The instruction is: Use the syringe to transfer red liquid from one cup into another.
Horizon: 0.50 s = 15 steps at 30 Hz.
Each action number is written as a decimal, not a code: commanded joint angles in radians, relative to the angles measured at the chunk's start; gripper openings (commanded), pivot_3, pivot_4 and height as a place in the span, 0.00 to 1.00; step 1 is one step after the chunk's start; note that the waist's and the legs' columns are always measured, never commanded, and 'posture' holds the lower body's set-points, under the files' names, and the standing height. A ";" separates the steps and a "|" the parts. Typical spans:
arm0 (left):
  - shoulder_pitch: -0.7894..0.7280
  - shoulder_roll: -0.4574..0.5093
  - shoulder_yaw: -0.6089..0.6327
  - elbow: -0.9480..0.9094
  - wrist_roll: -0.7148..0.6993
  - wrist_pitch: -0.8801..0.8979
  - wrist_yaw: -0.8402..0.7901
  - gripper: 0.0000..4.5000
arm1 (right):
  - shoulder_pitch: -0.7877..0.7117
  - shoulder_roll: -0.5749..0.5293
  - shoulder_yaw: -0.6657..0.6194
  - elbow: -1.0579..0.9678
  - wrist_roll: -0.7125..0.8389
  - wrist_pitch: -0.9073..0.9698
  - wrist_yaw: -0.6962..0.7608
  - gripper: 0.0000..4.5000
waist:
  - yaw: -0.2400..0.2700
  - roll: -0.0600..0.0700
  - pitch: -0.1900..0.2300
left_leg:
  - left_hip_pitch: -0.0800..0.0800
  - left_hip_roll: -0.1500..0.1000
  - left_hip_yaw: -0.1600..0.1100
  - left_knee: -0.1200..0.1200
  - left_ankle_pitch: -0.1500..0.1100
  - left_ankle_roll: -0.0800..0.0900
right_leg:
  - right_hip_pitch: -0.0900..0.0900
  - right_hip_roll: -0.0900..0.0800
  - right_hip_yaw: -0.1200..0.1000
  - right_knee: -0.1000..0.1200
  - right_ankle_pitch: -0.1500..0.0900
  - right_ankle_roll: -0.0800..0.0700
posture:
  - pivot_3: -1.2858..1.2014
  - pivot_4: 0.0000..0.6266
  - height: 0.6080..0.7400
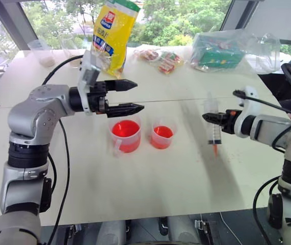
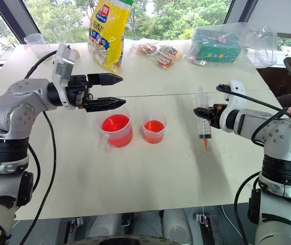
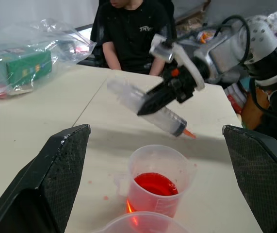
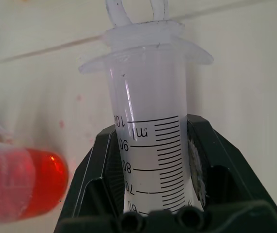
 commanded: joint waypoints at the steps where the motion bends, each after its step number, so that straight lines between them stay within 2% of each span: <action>1: 0.010 0.010 0.035 -0.060 -0.048 0.023 0.024 0.99 | 0.010 0.010 0.019 0.010 -0.035 -0.008 0.035 0.32 | 0.000 0.000 0.000 | 0.000 0.000 0.000 0.000 0.000 0.000 | 0.000 0.000 0.000 0.000 0.000 0.000 | 0.52 0.24 1.00; 2: 0.019 0.013 0.034 -0.073 -0.053 0.026 0.028 0.99 | 0.015 0.012 0.032 0.017 -0.052 -0.021 0.044 0.32 | 0.000 0.000 0.000 | 0.000 0.000 0.000 0.000 0.000 0.000 | 0.000 0.000 0.000 0.000 0.000 0.000 | 0.52 0.24 1.00; 6: 0.042 0.016 0.038 -0.114 -0.079 0.049 0.060 1.00 | 0.017 0.027 0.049 0.047 -0.095 -0.043 0.071 0.74 | 0.001 0.000 0.000 | 0.000 0.000 0.000 0.000 0.000 0.000 | 0.000 0.000 0.000 0.000 0.000 0.000 | 0.52 0.24 1.00; 8: 0.048 0.020 0.041 -0.134 -0.097 0.065 0.071 1.00 | 0.015 0.025 0.047 0.030 -0.101 -0.039 0.088 0.99 | 0.002 0.000 0.000 | 0.000 0.000 0.000 0.000 0.000 0.000 | 0.000 0.000 0.000 0.000 0.000 0.000 | 0.52 0.24 1.00; 12: 0.061 0.035 0.044 -0.154 -0.119 0.082 0.083 1.00 | 0.005 0.009 0.041 -0.019 -0.099 -0.029 0.122 0.99 | 0.001 0.000 0.000 | 0.000 0.000 0.000 0.000 0.000 0.000 | 0.000 0.000 0.000 0.000 0.000 0.000 | 0.52 0.24 1.00; 15: 0.072 0.055 0.041 -0.162 -0.117 0.080 0.089 1.00 | 0.006 -0.058 0.039 -0.121 -0.080 -0.034 0.186 0.99 | 0.001 0.000 0.000 | 0.000 0.000 0.000 0.000 0.000 0.000 | 0.000 0.000 0.000 0.000 0.000 0.000 | 0.52 0.24 1.00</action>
